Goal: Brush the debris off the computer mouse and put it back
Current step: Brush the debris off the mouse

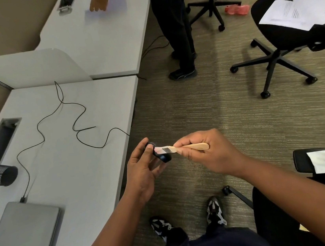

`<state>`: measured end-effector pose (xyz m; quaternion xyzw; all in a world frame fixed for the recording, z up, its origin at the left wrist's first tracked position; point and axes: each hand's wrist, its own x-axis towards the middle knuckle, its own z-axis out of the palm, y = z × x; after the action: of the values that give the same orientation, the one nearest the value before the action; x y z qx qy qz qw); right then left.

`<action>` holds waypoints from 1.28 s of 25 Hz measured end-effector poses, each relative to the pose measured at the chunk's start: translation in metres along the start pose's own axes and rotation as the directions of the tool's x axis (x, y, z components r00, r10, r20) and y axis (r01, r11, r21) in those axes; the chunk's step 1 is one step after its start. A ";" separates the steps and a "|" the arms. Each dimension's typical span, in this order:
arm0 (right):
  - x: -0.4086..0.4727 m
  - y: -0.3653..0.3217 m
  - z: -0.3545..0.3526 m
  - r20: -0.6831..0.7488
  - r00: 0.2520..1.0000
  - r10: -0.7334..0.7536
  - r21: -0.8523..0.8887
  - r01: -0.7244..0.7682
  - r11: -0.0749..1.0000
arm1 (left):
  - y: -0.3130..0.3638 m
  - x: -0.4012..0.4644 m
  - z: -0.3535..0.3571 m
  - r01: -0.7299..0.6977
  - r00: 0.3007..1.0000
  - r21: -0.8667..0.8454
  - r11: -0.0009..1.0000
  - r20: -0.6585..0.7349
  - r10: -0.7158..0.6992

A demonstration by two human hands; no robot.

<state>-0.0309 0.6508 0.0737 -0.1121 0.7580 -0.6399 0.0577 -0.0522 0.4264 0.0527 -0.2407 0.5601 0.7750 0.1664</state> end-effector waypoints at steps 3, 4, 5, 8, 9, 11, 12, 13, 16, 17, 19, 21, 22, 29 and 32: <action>-0.001 0.003 0.000 0.031 1.000 -0.004 -0.023 0.005 1.000 | -0.001 -0.002 -0.002 0.034 0.999 -0.023 0.999 -0.016 -0.035; -0.001 0.003 0.000 0.042 0.999 0.004 -0.024 -0.003 1.000 | 0.000 -0.003 -0.002 0.042 0.999 -0.036 0.998 -0.022 -0.043; -0.002 0.004 0.000 0.051 0.999 0.007 -0.035 -0.005 0.999 | 0.001 -0.003 -0.002 0.049 0.998 -0.055 0.997 -0.028 -0.051; -0.005 0.010 -0.001 0.064 0.998 -0.004 -0.107 0.011 0.994 | 0.005 -0.004 -0.003 0.066 0.997 -0.114 0.991 -0.039 -0.071; -0.007 0.012 -0.002 0.057 0.998 -0.006 -0.138 0.014 0.990 | 0.006 -0.004 -0.003 0.068 0.996 -0.122 0.990 -0.040 -0.074; -0.008 0.016 -0.003 0.024 1.000 0.015 -0.186 -0.010 0.982 | 0.008 -0.004 -0.002 0.071 0.997 -0.132 0.989 -0.027 -0.075; -0.009 0.016 -0.003 0.002 0.999 0.037 -0.181 -0.036 0.983 | 0.008 -0.005 -0.001 0.072 0.997 -0.135 0.988 -0.020 -0.076; -0.010 0.016 -0.003 -0.026 0.998 0.058 -0.148 -0.061 0.987 | 0.009 -0.006 -0.001 0.074 0.997 -0.136 0.988 -0.013 -0.077; -0.009 0.010 -0.004 -0.166 0.981 0.097 0.063 -0.087 0.994 | 0.009 -0.008 -0.002 0.090 0.996 -0.142 0.986 0.007 -0.090; -0.007 0.007 -0.005 -0.185 0.975 0.120 0.170 -0.089 0.981 | 0.009 -0.009 -0.002 0.103 0.995 -0.149 0.983 0.017 -0.102; -0.005 0.002 -0.005 -0.125 0.979 0.163 0.365 -0.108 0.925 | 0.008 -0.010 -0.001 0.126 0.992 -0.159 0.979 0.028 -0.123; -0.004 0.000 -0.002 -0.026 0.987 0.161 0.410 -0.137 0.902 | 0.007 -0.011 0.000 0.128 0.992 -0.162 0.979 0.034 -0.124; -0.005 0.001 -0.001 0.003 0.988 0.152 0.386 -0.142 0.912 | 0.007 -0.012 0.002 0.125 0.992 -0.160 0.979 0.038 -0.121; -0.009 0.000 -0.003 0.058 0.994 0.097 0.134 -0.104 0.986 | 0.005 -0.015 0.004 0.157 0.988 -0.190 0.969 0.016 -0.157; -0.010 0.002 -0.004 0.076 0.995 0.063 0.016 -0.064 0.998 | 0.005 -0.017 0.005 0.167 0.986 -0.211 0.963 0.012 -0.169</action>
<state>-0.0218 0.6570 0.0720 -0.1113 0.7527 -0.6399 0.1075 -0.0416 0.4303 0.0673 -0.3061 0.4526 0.8125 0.2033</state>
